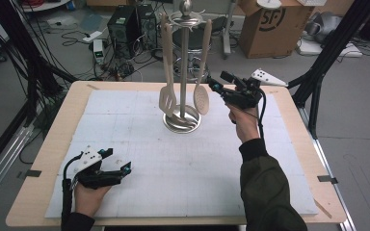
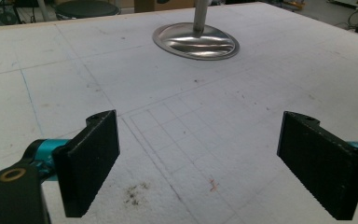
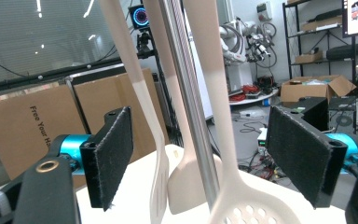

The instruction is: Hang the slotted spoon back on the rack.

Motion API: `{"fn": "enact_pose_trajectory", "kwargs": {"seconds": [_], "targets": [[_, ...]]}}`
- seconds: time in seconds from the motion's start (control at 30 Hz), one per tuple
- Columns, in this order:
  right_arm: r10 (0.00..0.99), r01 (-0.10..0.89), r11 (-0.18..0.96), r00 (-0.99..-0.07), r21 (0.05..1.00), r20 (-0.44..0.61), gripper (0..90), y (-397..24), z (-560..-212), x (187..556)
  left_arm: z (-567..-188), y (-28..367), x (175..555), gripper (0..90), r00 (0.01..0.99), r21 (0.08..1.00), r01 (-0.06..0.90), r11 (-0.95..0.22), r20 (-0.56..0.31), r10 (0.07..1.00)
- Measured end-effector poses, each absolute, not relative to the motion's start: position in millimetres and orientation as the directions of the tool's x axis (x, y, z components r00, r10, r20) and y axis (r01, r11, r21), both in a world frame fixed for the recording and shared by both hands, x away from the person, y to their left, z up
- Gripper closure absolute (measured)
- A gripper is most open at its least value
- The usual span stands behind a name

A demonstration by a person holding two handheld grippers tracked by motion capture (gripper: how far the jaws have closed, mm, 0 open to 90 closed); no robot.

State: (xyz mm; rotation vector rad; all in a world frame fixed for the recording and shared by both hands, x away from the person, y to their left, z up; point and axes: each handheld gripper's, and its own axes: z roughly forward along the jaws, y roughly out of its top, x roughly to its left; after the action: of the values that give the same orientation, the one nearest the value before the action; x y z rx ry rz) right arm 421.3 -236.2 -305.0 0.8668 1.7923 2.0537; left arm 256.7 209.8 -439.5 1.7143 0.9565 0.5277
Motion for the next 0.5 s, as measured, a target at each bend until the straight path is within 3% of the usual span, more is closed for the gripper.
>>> {"fn": "enact_pose_trajectory", "kwargs": {"seconds": [0.5], "targets": [[0.586, 0.191, -0.123, -0.778, 0.974, 0.226, 22.5, -245, -328, 403, -439, 202, 263, 13.5, 0.604, 0.933, 0.335, -0.135, -0.103, 0.79]]}}
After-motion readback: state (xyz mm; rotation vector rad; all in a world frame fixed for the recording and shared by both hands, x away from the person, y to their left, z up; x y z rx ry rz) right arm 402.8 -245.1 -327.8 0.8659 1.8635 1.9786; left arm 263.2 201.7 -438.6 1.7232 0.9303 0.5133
